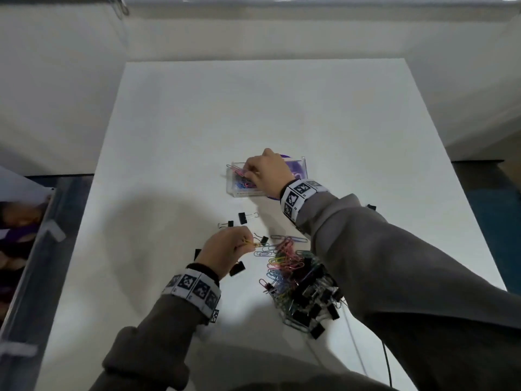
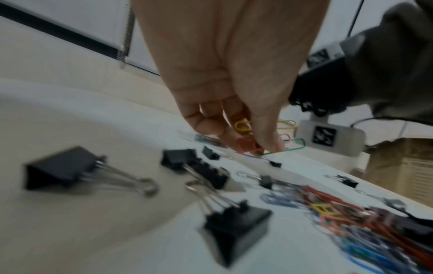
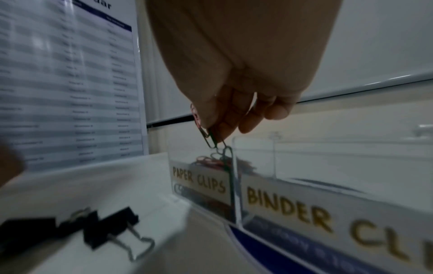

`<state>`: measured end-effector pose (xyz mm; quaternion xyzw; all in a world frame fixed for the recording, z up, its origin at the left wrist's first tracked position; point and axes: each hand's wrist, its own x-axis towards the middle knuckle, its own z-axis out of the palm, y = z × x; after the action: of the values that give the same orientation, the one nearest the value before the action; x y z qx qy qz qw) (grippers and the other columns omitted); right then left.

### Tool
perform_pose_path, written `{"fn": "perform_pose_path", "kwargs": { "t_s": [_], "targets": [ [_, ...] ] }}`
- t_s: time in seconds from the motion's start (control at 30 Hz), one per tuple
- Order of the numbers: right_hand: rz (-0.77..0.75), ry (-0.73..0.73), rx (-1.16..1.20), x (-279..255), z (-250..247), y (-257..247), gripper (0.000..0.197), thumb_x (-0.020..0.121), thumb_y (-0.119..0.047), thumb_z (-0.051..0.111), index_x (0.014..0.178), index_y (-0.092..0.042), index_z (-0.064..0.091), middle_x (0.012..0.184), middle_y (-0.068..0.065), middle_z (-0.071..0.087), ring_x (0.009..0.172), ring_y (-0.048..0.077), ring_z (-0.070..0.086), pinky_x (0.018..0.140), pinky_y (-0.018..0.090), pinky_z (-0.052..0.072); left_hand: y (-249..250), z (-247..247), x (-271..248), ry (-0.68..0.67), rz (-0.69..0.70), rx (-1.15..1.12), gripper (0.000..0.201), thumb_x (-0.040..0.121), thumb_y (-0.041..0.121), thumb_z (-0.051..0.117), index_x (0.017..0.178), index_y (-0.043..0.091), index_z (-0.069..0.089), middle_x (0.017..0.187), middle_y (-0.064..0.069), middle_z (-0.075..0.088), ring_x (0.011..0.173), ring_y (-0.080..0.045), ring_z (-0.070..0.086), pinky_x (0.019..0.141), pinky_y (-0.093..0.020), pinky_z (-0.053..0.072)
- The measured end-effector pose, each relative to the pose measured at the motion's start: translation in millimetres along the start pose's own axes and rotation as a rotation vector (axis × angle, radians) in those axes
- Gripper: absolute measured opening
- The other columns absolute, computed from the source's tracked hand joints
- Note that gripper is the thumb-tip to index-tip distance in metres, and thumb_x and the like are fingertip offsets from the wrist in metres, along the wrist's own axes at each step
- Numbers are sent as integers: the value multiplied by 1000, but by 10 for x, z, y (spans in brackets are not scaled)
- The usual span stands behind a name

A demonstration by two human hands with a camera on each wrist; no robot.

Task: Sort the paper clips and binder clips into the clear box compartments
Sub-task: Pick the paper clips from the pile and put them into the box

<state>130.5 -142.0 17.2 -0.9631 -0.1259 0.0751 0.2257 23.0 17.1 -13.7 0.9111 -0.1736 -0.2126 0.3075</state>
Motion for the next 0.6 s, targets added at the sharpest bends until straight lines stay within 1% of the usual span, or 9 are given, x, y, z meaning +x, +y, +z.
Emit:
{"fn": "perform_pose_path", "kwargs": {
  "t_s": [0.03, 0.1, 0.17, 0.27, 0.37, 0.43, 0.5, 0.6],
  "targets": [
    [-10, -24, -72, -10, 23, 22, 23, 93, -24, 50, 100, -10, 66, 97, 12, 68, 102, 30, 48, 84, 38, 37, -65, -67, -3, 21, -21, -19, 6, 82, 20, 64, 79, 19, 59, 70, 12, 57, 70, -12, 50, 66, -28, 38],
    [-48, -51, -208, -27, 47, 73, 27, 92, -27, 49, 102, -10, 67, 104, 10, 65, 106, 31, 45, 87, 39, 35, -142, -208, 32, 67, -46, -58, 8, 81, 18, 65, 77, 18, 59, 70, 7, 62, 67, -14, 54, 66, -29, 43],
    [-68, -65, -258, -38, 42, 101, 27, 92, -28, 49, 104, -12, 68, 110, 10, 60, 109, 31, 43, 89, 40, 34, -157, -339, 129, 130, -33, -35, 8, 82, 19, 66, 77, 16, 60, 74, 2, 64, 71, -17, 55, 69, -31, 45],
    [-96, -77, -312, -49, 48, 94, 27, 92, -25, 47, 102, -14, 69, 111, 8, 57, 108, 30, 42, 88, 40, 33, -97, -525, 367, 212, -28, 28, 9, 84, 25, 62, 83, 16, 61, 78, -3, 63, 77, -20, 53, 69, -34, 43],
    [-102, -28, -301, -98, 66, 107, 24, 91, -25, 49, 100, -16, 70, 109, 8, 57, 107, 31, 44, 86, 40, 33, 29, -685, 645, 260, -3, 147, 11, 84, 22, 62, 91, 13, 62, 86, -9, 64, 85, -28, 53, 73, -37, 41],
    [-58, 48, -231, -157, 51, 148, 22, 90, -21, 52, 102, -17, 70, 110, 8, 58, 106, 32, 45, 84, 39, 33, 129, -741, 808, 234, -14, 203, 13, 85, 20, 62, 95, 12, 62, 91, -12, 63, 90, -30, 52, 79, -38, 40],
    [17, 126, -164, -237, 31, 227, 24, 88, -13, 53, 105, -16, 70, 110, 9, 59, 104, 34, 47, 83, 40, 35, 181, -723, 949, 165, -23, 232, 15, 84, 21, 62, 97, 13, 63, 95, -13, 62, 93, -30, 53, 82, -38, 41],
    [87, 240, -102, -421, 12, 329, 24, 81, -3, 56, 98, -10, 71, 105, 14, 61, 97, 37, 51, 80, 43, 44, 192, -643, 1060, 79, -21, 293, 20, 84, 26, 63, 100, 14, 65, 98, -15, 63, 96, -32, 55, 84, -38, 43]
  ]
}}
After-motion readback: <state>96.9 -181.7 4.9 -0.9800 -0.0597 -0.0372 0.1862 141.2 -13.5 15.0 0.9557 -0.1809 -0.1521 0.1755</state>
